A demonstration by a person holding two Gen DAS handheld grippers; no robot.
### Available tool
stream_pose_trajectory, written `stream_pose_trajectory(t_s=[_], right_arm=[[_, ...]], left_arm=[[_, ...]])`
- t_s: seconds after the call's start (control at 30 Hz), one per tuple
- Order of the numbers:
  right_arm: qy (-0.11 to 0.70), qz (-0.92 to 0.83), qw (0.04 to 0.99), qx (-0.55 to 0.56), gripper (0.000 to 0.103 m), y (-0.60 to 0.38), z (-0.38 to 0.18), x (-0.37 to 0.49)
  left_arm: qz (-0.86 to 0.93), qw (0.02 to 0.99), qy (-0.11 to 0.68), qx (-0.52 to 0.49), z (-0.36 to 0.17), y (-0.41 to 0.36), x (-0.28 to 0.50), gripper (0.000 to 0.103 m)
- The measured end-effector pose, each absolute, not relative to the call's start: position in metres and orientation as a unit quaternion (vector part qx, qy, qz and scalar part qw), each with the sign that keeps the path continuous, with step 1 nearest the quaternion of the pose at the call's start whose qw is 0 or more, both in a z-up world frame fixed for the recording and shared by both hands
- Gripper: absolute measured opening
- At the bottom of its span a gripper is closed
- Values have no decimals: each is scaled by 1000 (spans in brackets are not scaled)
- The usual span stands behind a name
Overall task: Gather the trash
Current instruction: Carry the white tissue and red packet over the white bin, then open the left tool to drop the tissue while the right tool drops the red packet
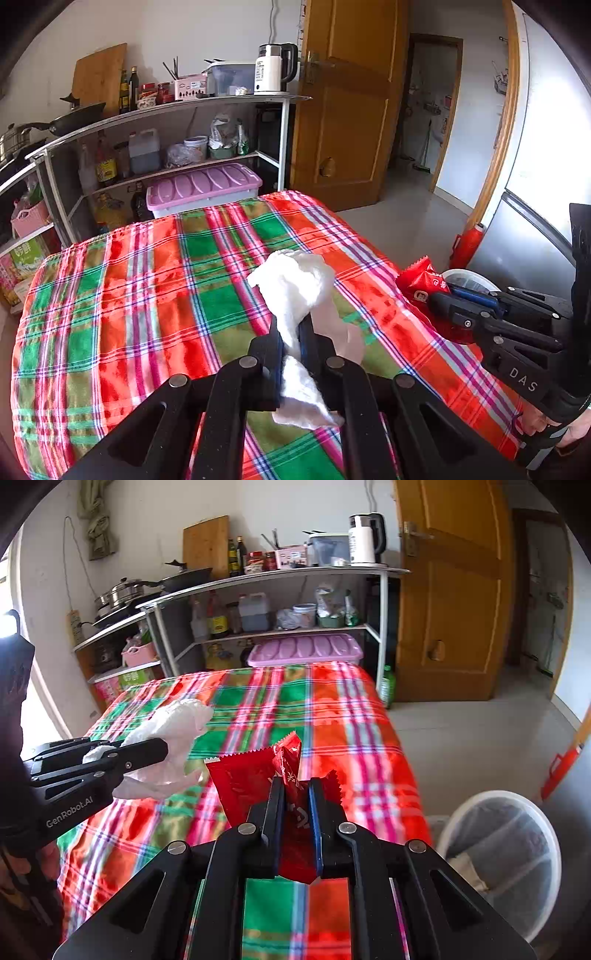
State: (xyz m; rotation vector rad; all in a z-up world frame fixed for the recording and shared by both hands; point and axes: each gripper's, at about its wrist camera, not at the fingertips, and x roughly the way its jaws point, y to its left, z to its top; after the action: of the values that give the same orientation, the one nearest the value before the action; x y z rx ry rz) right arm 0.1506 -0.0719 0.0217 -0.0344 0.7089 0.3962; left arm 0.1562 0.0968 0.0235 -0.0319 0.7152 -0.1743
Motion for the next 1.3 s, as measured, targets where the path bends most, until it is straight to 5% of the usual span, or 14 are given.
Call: stream_pose_trajectory(t_s=[0.73, 1.3], right_arm=[[351, 23, 935, 34, 12, -256, 18, 129], [420, -16, 905, 60, 14, -321, -42, 146]], left_arm=[[-223, 906, 358, 25, 15, -88, 186, 8], [-241, 882, 399, 63, -30, -175, 203, 9]])
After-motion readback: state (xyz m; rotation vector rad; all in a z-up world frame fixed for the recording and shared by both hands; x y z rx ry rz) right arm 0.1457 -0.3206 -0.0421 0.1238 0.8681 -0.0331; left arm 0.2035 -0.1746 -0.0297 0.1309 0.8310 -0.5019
